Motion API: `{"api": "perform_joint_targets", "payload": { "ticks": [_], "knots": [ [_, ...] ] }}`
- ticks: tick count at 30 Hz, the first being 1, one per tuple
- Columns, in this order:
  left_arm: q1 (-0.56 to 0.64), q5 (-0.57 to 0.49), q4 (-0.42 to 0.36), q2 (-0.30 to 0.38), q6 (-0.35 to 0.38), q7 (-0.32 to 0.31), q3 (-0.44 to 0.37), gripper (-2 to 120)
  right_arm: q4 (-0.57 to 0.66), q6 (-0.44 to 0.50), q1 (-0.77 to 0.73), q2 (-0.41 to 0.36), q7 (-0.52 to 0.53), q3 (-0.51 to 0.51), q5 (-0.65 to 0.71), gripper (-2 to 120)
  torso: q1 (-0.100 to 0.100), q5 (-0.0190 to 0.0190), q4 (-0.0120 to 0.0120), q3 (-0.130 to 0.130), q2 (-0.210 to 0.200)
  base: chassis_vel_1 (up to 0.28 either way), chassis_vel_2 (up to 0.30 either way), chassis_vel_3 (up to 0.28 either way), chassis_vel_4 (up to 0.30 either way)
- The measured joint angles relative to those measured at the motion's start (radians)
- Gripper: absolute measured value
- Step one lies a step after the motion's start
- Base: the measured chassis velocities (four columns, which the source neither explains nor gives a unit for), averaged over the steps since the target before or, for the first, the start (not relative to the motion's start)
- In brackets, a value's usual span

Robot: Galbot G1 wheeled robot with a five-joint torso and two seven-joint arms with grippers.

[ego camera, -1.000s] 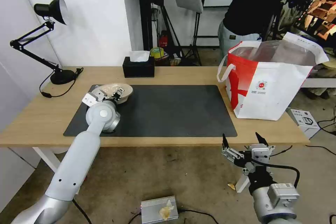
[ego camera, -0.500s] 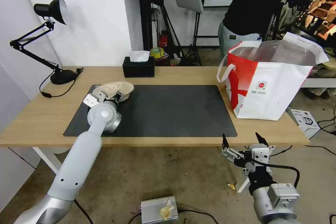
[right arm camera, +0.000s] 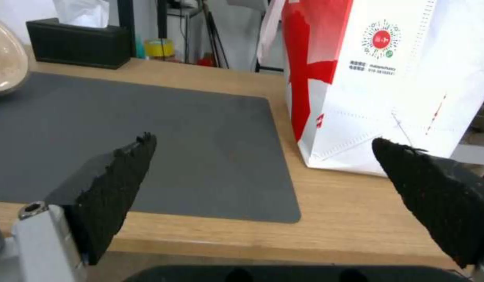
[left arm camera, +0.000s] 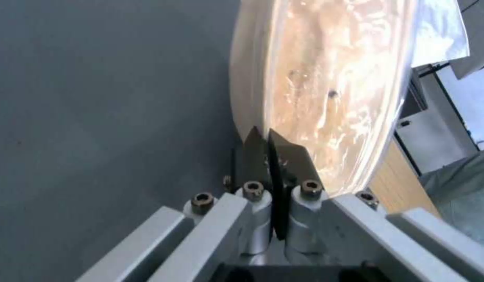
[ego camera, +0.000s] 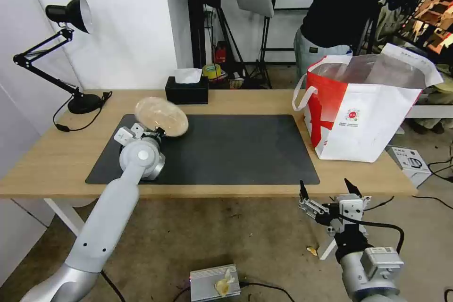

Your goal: Pick up the trash from the table and place it into the takeout bag.

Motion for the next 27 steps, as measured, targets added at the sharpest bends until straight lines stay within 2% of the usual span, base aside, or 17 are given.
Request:
{"api": "perform_joint_targets", "payload": {
  "ticks": [10, 18, 21, 24, 27],
  "knots": [
    [0.014, 0.005, -0.026, 0.013, -0.001, 0.0, -0.002, 0, 0.0, 0.0, 0.0, 0.0, 0.0, 0.0, 0.0, 100, 0.0, 0.0, 0.0001, 0.0, 0.0, 0.0, 0.0, 0.0, 0.0],
    [0.023, 0.006, -0.082, 0.025, -0.004, 0.0, 0.0, 0, 0.0, 0.0, 0.0, 0.0, 0.0, 0.0, 0.0, 100, 0.0, 0.0, 0.0001, 0.0, 0.0, 0.0, 0.0, 0.0, 0.0],
    [0.022, 0.0, -0.126, 0.041, -0.009, 0.0, 0.009, 0, 0.0, 0.0, 0.0, 0.0, 0.0, 0.0, 0.0, 100, 0.0, 0.0, 0.0, 0.0, 0.0, 0.0, 0.0, 0.0, 0.0],
    [0.02, -0.001, -0.132, 0.044, -0.011, 0.0, 0.011, 0, 0.0, 0.0, 0.0, 0.0, 0.0, 0.0, 0.0, 100, 0.0, -0.0001, 0.0001, 0.0, 0.0, 0.0, 0.0, 0.0, 0.0],
    [0.004, -0.013, -0.176, 0.069, -0.02, 0.004, 0.027, 0, 0.0, 0.0, 0.0, 0.0, 0.0, 0.0, 0.0, 100, 0.0, 0.0, 0.0, 0.0, 0.0, 0.0, 0.0, 0.0, 0.0]
  ]
}}
